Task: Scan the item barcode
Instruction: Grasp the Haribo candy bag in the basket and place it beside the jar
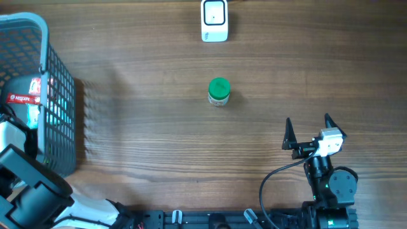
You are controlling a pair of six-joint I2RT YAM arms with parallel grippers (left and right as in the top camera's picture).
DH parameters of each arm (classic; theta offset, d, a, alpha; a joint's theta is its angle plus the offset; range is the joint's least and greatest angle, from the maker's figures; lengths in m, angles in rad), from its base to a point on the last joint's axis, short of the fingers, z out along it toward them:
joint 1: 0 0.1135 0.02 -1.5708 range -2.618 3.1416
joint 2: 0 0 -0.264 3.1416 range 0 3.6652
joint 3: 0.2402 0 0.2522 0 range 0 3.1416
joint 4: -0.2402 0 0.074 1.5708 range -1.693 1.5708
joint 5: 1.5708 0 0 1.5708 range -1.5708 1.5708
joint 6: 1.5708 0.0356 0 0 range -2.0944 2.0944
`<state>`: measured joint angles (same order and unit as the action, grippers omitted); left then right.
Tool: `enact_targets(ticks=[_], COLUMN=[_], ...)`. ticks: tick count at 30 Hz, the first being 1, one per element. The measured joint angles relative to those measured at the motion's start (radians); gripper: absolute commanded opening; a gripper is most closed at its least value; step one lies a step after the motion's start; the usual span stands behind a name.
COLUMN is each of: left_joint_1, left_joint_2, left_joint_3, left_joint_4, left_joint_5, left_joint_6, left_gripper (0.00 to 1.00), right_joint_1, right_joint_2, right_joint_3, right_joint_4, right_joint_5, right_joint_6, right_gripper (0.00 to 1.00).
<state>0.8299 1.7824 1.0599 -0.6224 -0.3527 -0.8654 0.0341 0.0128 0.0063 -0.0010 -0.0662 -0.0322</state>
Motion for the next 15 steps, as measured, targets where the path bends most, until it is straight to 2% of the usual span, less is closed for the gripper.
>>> enact_targets(ticks=[2, 5, 8, 9, 12, 15], left_joint_1=[0.002, 0.003, 0.003, 0.003, 0.003, -0.048], left_joint_2=[-0.004, -0.039, -0.150, -0.264, -0.505, -0.692], left_joint_3=[0.037, 0.139, 0.265, 0.324, 0.347, 0.348], left_joint_4=[-0.094, -0.251, -0.294, -0.294, -0.257, -0.223], left_joint_5=[0.025, 0.151, 0.224, 0.245, 0.296, 0.488], left_joint_6=[0.000, 0.000, 0.000, 0.000, -0.001, -0.004], left_gripper=[0.04, 0.04, 0.04, 0.04, 0.04, 0.04], right_joint_1=[0.000, 0.000, 0.000, 0.000, 0.000, 0.000], right_joint_2=[0.000, 0.000, 0.000, 0.000, 0.000, 0.000], right_joint_3=[0.000, 0.000, 0.000, 0.000, 0.000, 0.000], right_joint_4=[0.000, 0.000, 0.000, 0.000, 0.000, 0.000], right_joint_5=[0.000, 0.000, 0.000, 0.000, 0.000, 0.000], right_joint_6=[0.000, 0.000, 0.000, 0.000, 0.000, 0.000], right_gripper=[1.00, 1.00, 0.99, 1.00, 1.00, 1.00])
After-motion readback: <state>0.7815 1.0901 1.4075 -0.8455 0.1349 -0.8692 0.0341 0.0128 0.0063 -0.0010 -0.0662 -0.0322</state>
